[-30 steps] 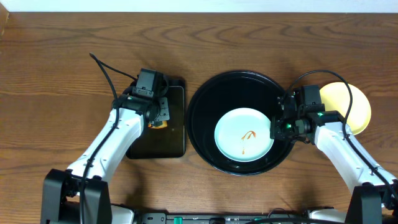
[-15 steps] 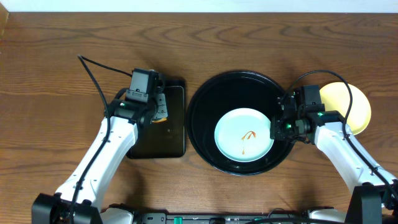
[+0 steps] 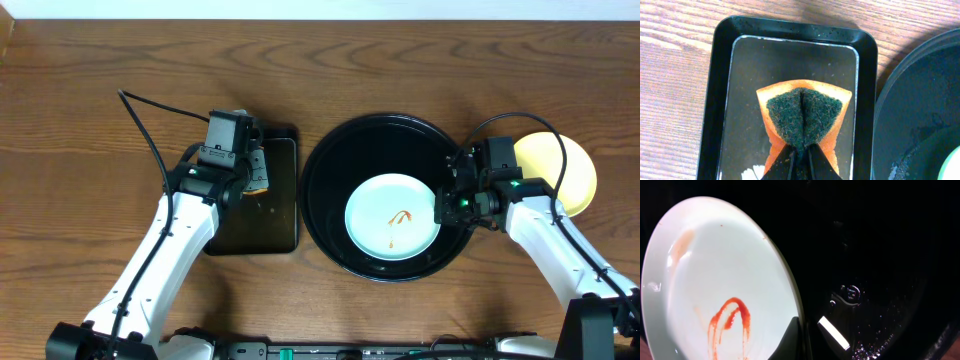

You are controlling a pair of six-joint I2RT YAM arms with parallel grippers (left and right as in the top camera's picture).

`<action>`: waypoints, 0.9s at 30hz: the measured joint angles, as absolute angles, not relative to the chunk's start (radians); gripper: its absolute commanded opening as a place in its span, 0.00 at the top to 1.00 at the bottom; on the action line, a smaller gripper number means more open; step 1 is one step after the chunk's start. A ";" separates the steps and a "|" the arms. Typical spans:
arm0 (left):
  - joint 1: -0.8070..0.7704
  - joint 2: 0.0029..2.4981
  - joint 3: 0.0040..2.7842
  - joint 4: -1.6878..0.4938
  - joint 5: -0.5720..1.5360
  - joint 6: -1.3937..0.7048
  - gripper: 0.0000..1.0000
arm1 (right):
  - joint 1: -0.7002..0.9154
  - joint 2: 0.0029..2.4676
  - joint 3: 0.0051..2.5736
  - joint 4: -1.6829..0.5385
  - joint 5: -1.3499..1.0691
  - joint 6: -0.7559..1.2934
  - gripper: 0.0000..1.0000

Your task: Clean dirty plates on tray and stack at the side

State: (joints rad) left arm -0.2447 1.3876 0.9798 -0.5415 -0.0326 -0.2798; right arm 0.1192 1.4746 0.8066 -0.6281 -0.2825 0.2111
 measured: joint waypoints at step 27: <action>-0.245 1.388 0.978 -0.385 -0.033 -0.280 0.93 | 0.119 1.475 0.807 -0.620 -0.282 0.211 0.99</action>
State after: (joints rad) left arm -0.2447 1.3876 0.9779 -0.3855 -0.0326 -0.2798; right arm 0.1192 1.4746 0.8066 -0.6197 -0.2821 0.2111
